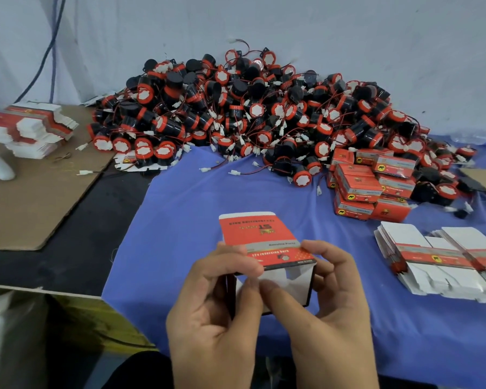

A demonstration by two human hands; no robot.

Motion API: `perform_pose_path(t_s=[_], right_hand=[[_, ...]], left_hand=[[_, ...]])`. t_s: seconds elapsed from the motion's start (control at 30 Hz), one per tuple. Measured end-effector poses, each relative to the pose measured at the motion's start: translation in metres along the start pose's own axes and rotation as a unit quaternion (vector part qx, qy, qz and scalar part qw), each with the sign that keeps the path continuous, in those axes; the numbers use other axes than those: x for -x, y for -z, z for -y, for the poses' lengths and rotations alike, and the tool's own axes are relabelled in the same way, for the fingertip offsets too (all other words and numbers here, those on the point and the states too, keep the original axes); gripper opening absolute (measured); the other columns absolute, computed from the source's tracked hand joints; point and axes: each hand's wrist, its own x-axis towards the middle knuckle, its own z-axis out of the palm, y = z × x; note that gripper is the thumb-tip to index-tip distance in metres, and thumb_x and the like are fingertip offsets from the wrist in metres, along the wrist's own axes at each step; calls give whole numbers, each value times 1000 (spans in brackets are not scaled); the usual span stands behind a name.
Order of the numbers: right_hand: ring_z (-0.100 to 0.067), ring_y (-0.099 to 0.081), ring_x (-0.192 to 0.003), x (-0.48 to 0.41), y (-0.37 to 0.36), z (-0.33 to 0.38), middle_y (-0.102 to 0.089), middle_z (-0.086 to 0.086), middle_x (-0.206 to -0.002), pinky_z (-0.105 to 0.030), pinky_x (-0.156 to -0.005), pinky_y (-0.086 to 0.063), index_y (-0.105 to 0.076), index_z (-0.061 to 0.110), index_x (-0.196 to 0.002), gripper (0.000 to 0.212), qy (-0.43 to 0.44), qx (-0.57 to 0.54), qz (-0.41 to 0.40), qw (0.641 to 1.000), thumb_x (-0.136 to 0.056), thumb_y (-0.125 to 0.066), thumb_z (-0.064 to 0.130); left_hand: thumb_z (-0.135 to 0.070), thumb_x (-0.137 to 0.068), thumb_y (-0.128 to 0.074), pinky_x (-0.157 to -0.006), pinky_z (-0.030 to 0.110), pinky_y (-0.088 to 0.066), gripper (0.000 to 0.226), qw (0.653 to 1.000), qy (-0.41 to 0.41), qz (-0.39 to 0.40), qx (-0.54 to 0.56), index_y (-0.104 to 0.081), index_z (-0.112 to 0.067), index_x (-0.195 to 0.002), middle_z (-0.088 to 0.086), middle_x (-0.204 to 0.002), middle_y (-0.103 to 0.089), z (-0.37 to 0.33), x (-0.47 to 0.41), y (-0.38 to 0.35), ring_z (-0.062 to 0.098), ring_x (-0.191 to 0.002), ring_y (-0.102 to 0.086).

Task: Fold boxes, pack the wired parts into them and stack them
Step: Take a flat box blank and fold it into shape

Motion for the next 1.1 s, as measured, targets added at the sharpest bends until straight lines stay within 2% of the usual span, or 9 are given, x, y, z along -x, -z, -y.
perform_pose_path(t_s=[0.13,0.3,0.4,0.53,0.67,0.77,0.87,0.97,1.1], right_hand=[[-24,-71,-100,1,-2,-3,-76,-2,-101,-43,-74,-62,-68,40,-95,58,-42,-32,-13,999,-51,-81,5],[-31,-72,-99,0,-8,-2,-77,-6,-99,-52,-88,-57,-71,32,-93,55,-92,-72,-35,993,-49,-81,0],[-29,-74,-97,1,-9,-2,-76,-5,-103,-47,-84,-59,-72,31,-95,65,-128,-97,-44,986,-49,-90,-11],[-27,-74,-91,-1,-8,0,-74,-19,-108,-31,-68,-60,-62,14,-123,73,-210,-220,31,952,-57,-80,-13],[-25,-74,-89,-2,-6,-2,-74,-24,-103,-26,-68,-59,-62,-2,-123,61,-192,-238,38,951,-62,-74,-3],[-25,-74,-86,-2,-3,-6,-76,-19,-99,-32,-71,-58,-63,12,-123,72,-171,-194,23,966,-56,-81,-9],[-18,-75,-78,0,-7,-7,-78,-11,-91,-25,-64,-57,-67,26,-113,58,-133,-150,-7,980,-59,-77,6],[-12,-72,-65,3,-10,-9,-78,-8,-82,-18,-54,-54,-68,35,-101,50,-98,-120,-33,987,-60,-71,7],[-19,-71,-68,2,-10,-8,-77,-11,-84,-29,-58,-57,-69,37,-101,50,-108,-146,-24,983,-61,-70,7]], left_hand=[[16,-73,-65,-75,29,-61,50,999,-24,-14,-20,-71,-32,-84,8,-97,-71,5,1,0,19,-110,-68],[14,-72,-67,-86,28,-58,48,998,-37,-49,-35,-71,-33,-81,6,-96,-72,10,4,-1,21,-111,-68],[12,-72,-68,-85,22,-57,43,997,-34,-66,-21,-70,-31,-78,5,-95,-72,8,6,-3,19,-111,-68],[9,-73,-69,-89,29,-56,41,996,-26,-90,-12,-71,-31,-80,7,-93,-72,3,7,-6,18,-105,-69],[-11,-75,-81,-77,22,-57,33,998,21,-57,-27,-72,-33,-97,2,-98,-72,-4,1,-2,16,-95,-71],[-34,-79,-81,-78,16,-54,30,990,35,-10,-135,-72,-42,-106,-8,-103,-73,-6,-1,4,12,-98,-70],[-27,-83,-82,-79,18,-55,29,985,12,-5,-175,-72,-39,-107,-14,-102,-75,-4,-3,8,11,-95,-72],[-23,-79,-80,-76,20,-57,29,983,3,-14,-184,-73,-36,-104,-14,-98,-76,-3,1,8,11,-90,-74],[-27,-83,-74,-71,16,-55,23,981,19,-14,-195,-74,-39,-102,-11,-94,-74,-3,3,6,12,-85,-73]])
